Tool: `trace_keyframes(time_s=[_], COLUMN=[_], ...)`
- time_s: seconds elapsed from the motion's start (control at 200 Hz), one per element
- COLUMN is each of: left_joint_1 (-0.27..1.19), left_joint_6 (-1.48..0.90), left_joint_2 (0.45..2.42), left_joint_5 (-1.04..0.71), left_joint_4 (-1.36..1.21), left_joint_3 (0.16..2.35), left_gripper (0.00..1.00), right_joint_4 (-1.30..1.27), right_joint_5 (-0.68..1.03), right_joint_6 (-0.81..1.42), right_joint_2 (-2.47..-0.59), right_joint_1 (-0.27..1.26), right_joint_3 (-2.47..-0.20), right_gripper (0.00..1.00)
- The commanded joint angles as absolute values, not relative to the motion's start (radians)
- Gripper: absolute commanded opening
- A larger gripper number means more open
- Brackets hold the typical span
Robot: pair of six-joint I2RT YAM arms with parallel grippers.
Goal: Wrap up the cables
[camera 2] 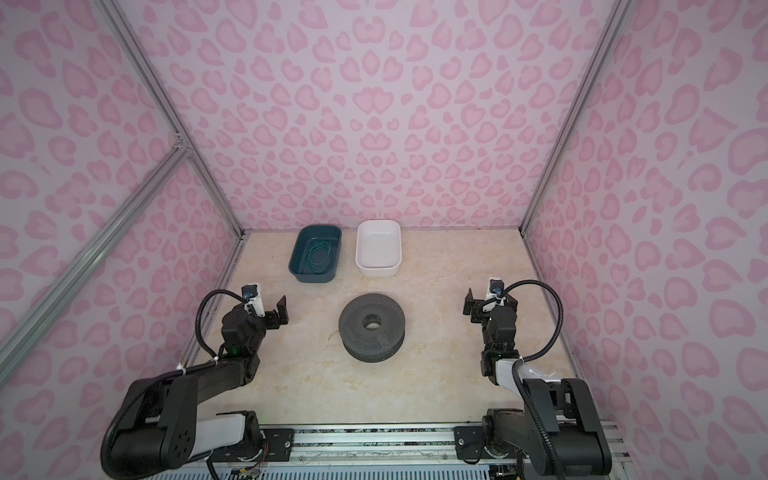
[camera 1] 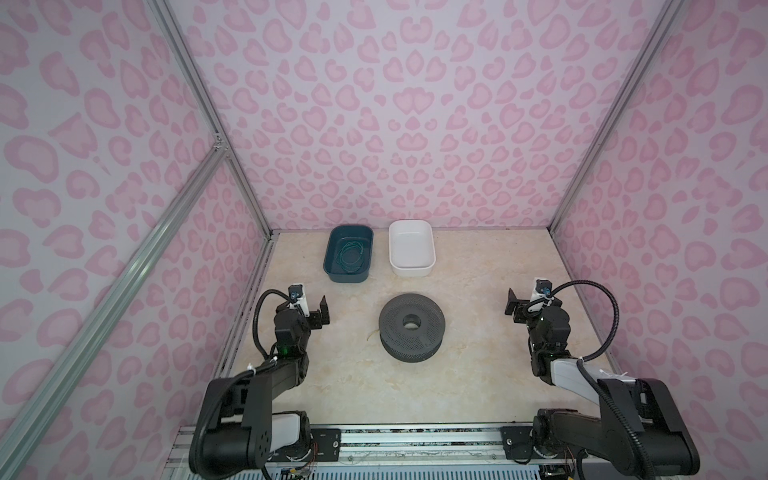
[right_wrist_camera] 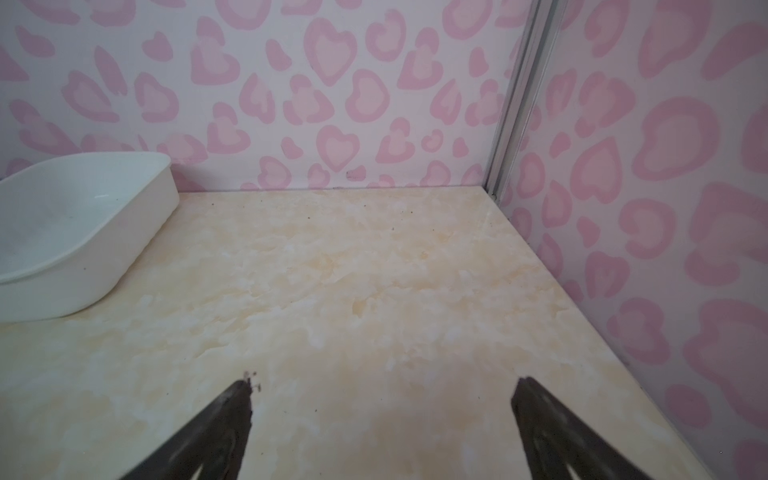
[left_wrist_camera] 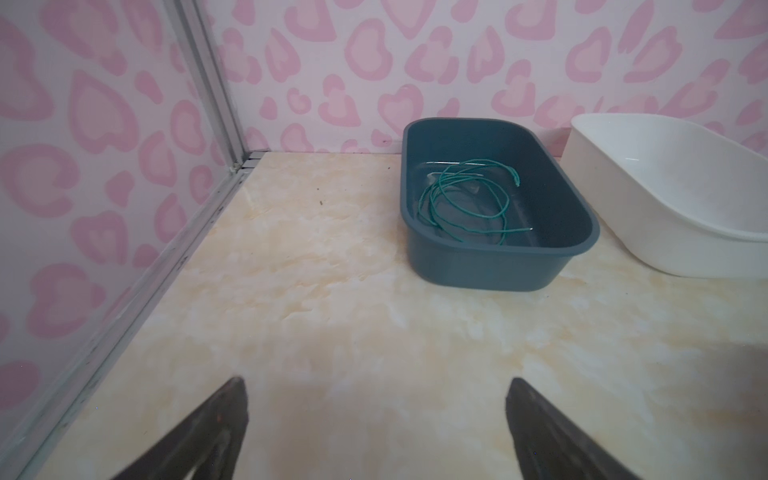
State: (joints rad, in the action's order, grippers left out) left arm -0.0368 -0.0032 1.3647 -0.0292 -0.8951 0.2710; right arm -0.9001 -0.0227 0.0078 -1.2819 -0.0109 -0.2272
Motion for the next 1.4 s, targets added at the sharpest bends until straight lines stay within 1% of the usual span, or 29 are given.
trace_keyframes(time_s=[0.0,0.045,0.095,0.13,0.155,0.17,0.185,0.23,0.255,0.29,0.31,0.355,0.455,1.395], left_joint_1=[-0.039,-0.038,-0.042,-0.049,-0.05,-0.051,-0.052,-0.052,-0.054,-0.054,-0.053,-0.053,-0.054,-0.054], left_joint_6=[-0.017,0.005,-0.007,-0.008,-0.02,-0.024,-0.024,-0.028,-0.031,-0.028,-0.03,-0.031,-0.03,-0.031], left_joint_2=[1.482,1.45,1.479,1.463,1.473,1.479,1.479,1.472,1.478,1.473,1.474,1.474,1.472,1.473], left_joint_5=[-0.108,-0.122,-0.137,-0.131,-0.121,-0.121,-0.122,-0.105,-0.1,-0.098,-0.097,-0.095,-0.091,-0.09], left_joint_4=[-1.128,-0.999,-1.043,-0.98,-1.005,-1.014,-1.003,-0.991,-0.994,-0.974,-0.987,-0.978,-0.982,-0.98], left_joint_3=[0.264,0.298,0.302,0.317,0.316,0.316,0.321,0.321,0.324,0.33,0.325,0.329,0.328,0.327], left_gripper=[0.98,0.98,0.98,0.98,0.98,0.98,0.98,0.98,0.98,0.98,0.98,0.98,0.98,0.98], right_joint_4=[-1.081,-1.107,-1.189,-1.314,-1.414,-1.432,-1.415,-1.147,-1.027,-1.014,-1.04,-1.047,-0.924,-0.94], right_joint_5=[-0.003,0.011,0.016,0.027,0.044,0.043,0.033,0.015,0.026,0.054,0.065,0.008,-0.035,-0.054], right_joint_6=[0.027,0.019,0.017,0.018,0.008,0.004,0.0,-0.017,-0.023,-0.016,0.001,0.057,0.02,0.012], right_joint_2=[-1.338,-1.381,-1.461,-1.546,-1.605,-1.615,-1.599,-1.509,-1.497,-1.556,-1.571,-1.56,-1.537,-1.538], right_joint_1=[-0.014,-0.014,-0.015,-0.014,-0.012,-0.008,-0.004,0.006,0.007,0.005,-0.008,-0.037,-0.007,0.002], right_joint_3=[-0.185,-0.186,-0.172,-0.166,-0.162,-0.161,-0.166,-0.233,-0.277,-0.336,-0.325,-0.32,-0.36,-0.354], right_gripper=[0.99,0.99,0.99,1.0,1.0,1.0,1.0,1.0,1.0,1.0,1.0,1.0,1.0,1.0])
